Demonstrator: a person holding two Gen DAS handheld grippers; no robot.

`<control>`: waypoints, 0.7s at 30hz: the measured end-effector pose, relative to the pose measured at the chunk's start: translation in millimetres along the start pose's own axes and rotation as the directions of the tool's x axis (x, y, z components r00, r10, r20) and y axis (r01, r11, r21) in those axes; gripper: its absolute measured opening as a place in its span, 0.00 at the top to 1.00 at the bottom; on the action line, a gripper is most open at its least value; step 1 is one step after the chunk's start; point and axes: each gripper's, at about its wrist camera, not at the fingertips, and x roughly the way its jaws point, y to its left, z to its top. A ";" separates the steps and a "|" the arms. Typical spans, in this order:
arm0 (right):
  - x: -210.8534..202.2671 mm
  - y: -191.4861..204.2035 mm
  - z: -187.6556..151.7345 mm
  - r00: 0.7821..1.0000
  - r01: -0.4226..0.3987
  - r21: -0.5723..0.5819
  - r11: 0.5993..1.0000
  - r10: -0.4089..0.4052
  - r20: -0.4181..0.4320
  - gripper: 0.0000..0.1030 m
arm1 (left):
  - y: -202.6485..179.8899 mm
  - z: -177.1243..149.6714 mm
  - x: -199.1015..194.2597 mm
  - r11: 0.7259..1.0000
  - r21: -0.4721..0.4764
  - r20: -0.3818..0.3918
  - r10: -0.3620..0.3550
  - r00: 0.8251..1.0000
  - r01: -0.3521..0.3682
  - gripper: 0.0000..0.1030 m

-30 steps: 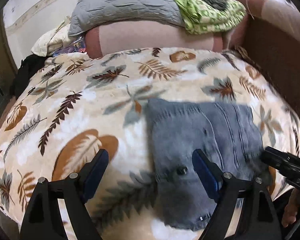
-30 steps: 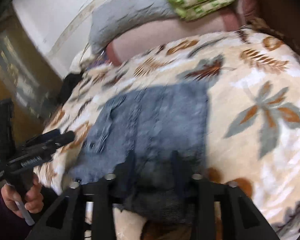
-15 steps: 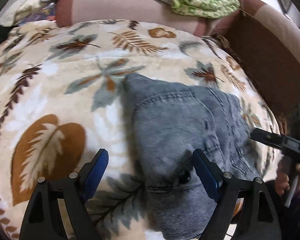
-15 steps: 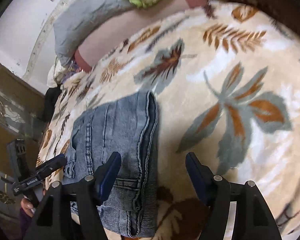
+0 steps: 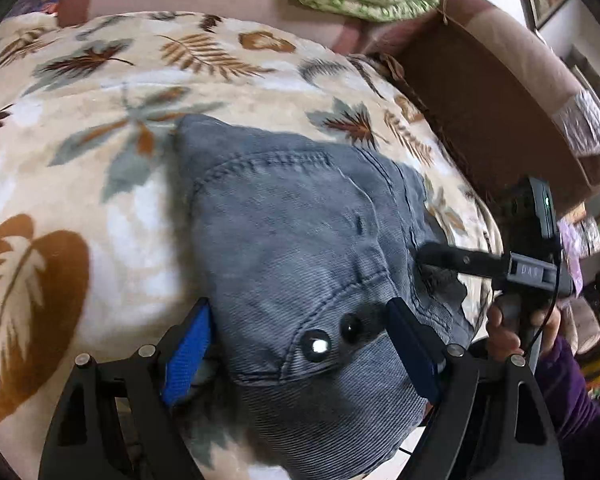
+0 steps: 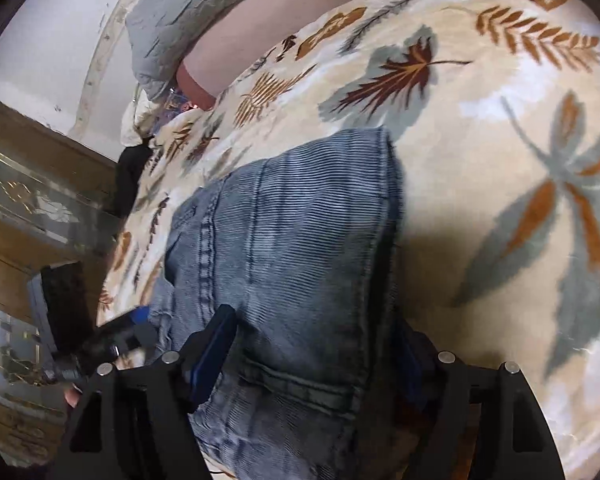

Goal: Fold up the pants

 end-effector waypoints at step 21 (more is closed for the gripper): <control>-22.5 87.6 3.7 0.989 0.048 -0.283 0.958 -0.005 0.151 0.69 | -23.2 10.9 -48.4 0.994 0.110 0.234 -0.007 0.972 -0.019 0.36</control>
